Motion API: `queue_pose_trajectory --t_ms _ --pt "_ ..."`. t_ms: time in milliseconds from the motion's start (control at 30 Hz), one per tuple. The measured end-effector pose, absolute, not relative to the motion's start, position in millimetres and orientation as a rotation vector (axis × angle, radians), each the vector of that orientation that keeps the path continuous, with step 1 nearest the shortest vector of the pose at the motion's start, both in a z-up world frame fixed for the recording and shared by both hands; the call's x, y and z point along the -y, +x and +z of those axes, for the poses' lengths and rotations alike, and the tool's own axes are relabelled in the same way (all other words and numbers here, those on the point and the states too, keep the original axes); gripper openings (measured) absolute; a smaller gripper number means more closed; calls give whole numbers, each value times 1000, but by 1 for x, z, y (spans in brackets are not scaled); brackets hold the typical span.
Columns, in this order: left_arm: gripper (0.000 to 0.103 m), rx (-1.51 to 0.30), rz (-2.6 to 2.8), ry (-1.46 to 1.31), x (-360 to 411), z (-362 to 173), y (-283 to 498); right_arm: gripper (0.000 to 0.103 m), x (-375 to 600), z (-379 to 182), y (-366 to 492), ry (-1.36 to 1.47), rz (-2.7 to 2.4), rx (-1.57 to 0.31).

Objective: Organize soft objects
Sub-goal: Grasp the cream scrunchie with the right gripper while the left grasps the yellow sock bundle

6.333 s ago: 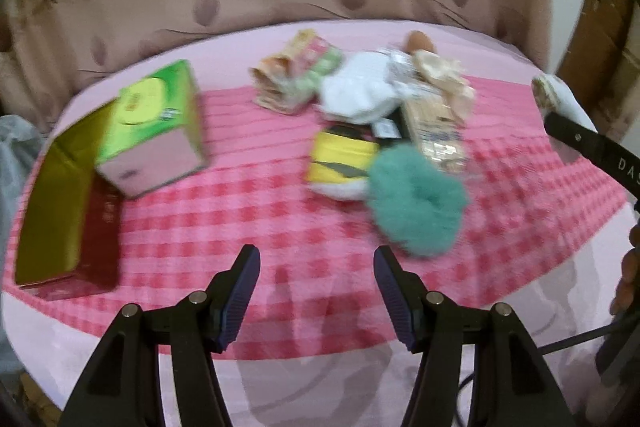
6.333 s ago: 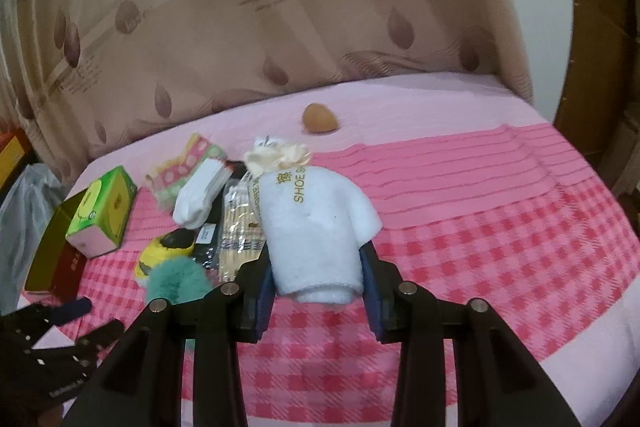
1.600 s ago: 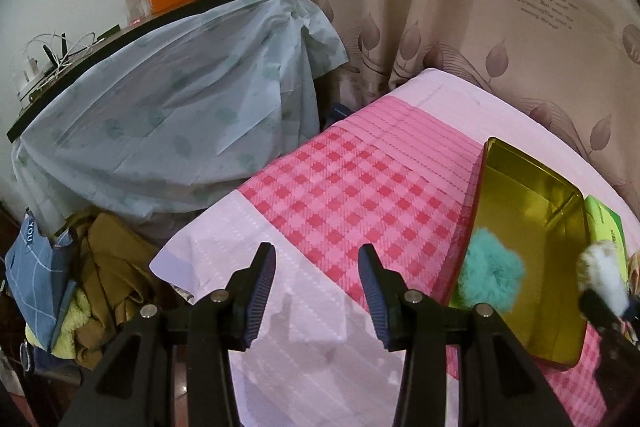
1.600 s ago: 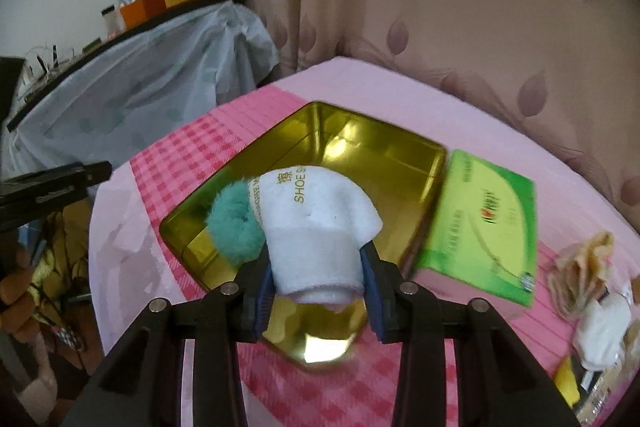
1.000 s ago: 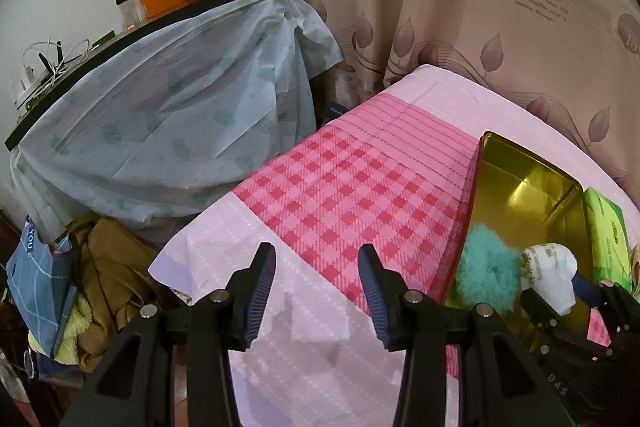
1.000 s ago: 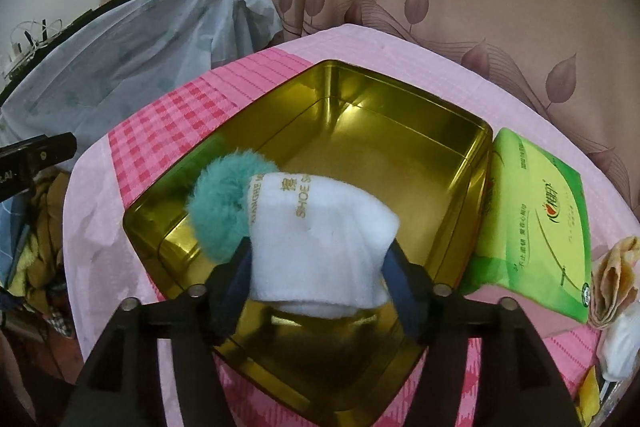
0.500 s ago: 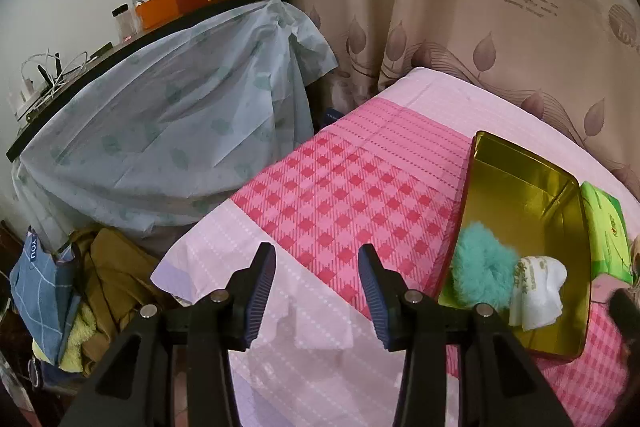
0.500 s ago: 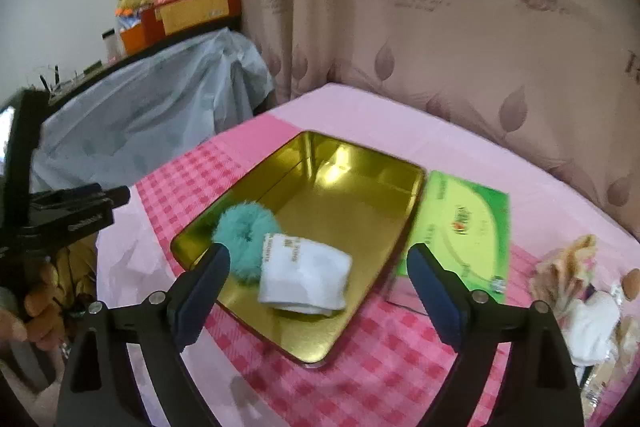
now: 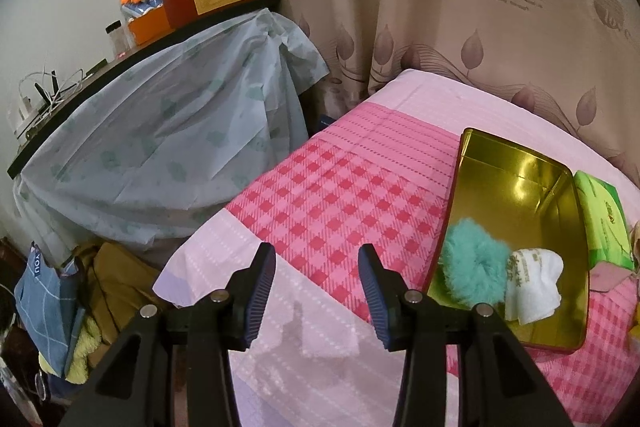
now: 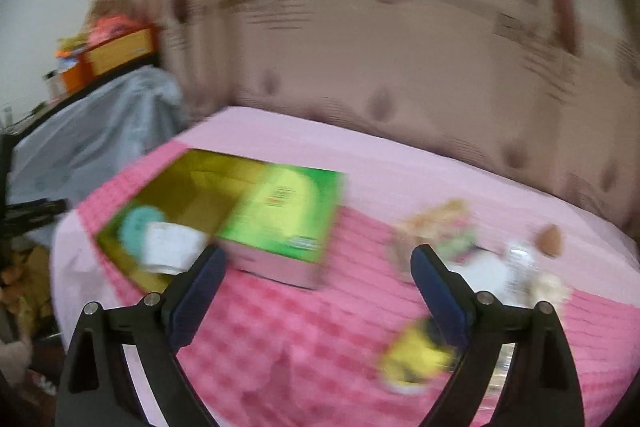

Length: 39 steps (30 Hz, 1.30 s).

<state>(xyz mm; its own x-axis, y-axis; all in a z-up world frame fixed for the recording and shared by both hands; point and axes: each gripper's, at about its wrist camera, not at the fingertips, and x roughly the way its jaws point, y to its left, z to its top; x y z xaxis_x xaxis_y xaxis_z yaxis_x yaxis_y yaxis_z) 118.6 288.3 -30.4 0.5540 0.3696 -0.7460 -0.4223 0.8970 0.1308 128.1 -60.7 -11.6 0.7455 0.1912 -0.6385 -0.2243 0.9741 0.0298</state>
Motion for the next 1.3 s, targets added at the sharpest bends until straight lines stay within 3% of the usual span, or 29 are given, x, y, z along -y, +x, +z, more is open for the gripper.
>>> queue_pose_trajectory --t_ms 367,733,1000,1067,1133,1300 --pt "44 -846 443 25 -265 -31 120 93 222 -48 139 -3 -140 -769" --pt "49 -806 234 154 -185 -27 117 90 279 -100 158 82 -197 -815" --pt "49 -839 19 200 -102 -38 124 47 289 -116 168 111 -144 -821" --pt "49 -851 -43 209 -78 -43 125 30 290 -119 167 117 -136 -822" --pt "49 -863 -101 215 -56 -48 124 22 292 -121 164 132 -123 -826" --pt "49 -873 -220 234 -8 -56 120 15 296 -116 152 129 -139 -805"
